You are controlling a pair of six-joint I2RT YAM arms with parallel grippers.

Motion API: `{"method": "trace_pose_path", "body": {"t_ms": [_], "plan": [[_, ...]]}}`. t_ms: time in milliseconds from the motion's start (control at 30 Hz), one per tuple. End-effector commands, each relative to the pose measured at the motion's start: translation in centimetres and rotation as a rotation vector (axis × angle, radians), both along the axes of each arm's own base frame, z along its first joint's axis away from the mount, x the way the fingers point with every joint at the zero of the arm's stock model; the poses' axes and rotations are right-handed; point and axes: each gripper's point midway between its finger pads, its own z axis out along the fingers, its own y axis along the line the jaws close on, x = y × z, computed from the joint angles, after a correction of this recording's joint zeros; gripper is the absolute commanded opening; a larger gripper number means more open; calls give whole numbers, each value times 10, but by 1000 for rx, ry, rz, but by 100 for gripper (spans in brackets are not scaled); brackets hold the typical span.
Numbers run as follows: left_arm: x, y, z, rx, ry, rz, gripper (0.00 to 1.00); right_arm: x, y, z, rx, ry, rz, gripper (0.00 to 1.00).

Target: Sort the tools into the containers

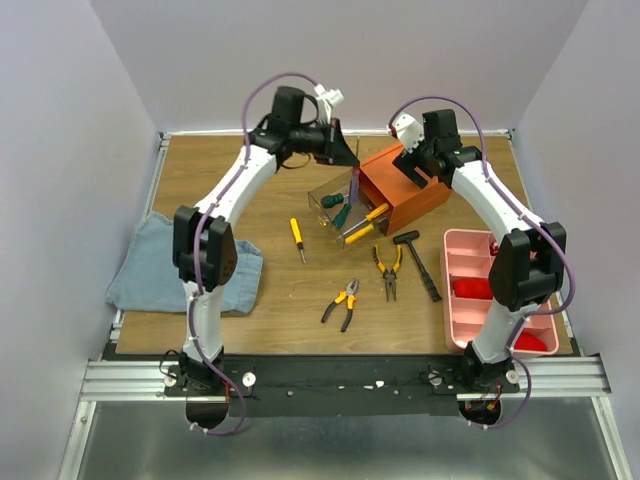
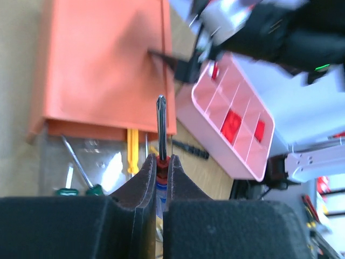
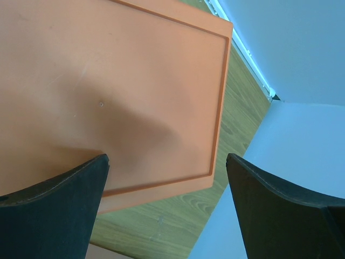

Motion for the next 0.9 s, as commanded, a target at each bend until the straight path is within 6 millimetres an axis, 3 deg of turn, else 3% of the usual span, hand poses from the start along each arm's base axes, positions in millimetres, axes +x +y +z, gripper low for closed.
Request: {"method": "trace_pose_path", "body": {"t_ms": [0, 133, 167, 200, 267, 367, 467, 533, 567, 667, 700, 767, 800, 867], "plan": [[-5, -2, -52, 107, 122, 17, 0, -49, -6, -77, -73, 301, 16, 100], [-11, 4, -69, 155, 157, 23, 0, -51, -6, -78, -75, 306, 19, 100], [-16, 5, -73, 163, 168, 8, 5, -50, -6, -78, -76, 303, 20, 100], [-21, 3, -77, 166, 179, -13, 17, -50, -6, -79, -76, 306, 20, 100], [-27, 6, -85, 210, 206, -10, 59, -49, -5, -78, -75, 304, 23, 100], [-24, 6, -57, 201, 88, -37, 73, -46, -2, -77, -76, 300, 26, 100], [-1, 13, -1, 155, -92, 31, 74, -47, 0, -79, -72, 307, 32, 100], [24, 33, 19, 180, -136, 185, 75, -48, 2, -79, -71, 308, 35, 100], [40, 56, 21, 250, -156, 327, 74, -48, 3, -79, -70, 307, 38, 100], [52, 117, -6, 428, -91, 592, 67, -50, 2, -80, -69, 310, 39, 100], [53, 145, -39, 527, -24, 694, 63, -50, 3, -80, -71, 309, 40, 100], [44, 176, -70, 565, 126, 791, 58, -51, 2, -83, -74, 316, 41, 100], [33, 180, -97, 585, 214, 781, 58, -51, 2, -83, -74, 314, 41, 100], [21, 185, -120, 590, 314, 795, 61, -50, 2, -82, -70, 310, 40, 100]]}}
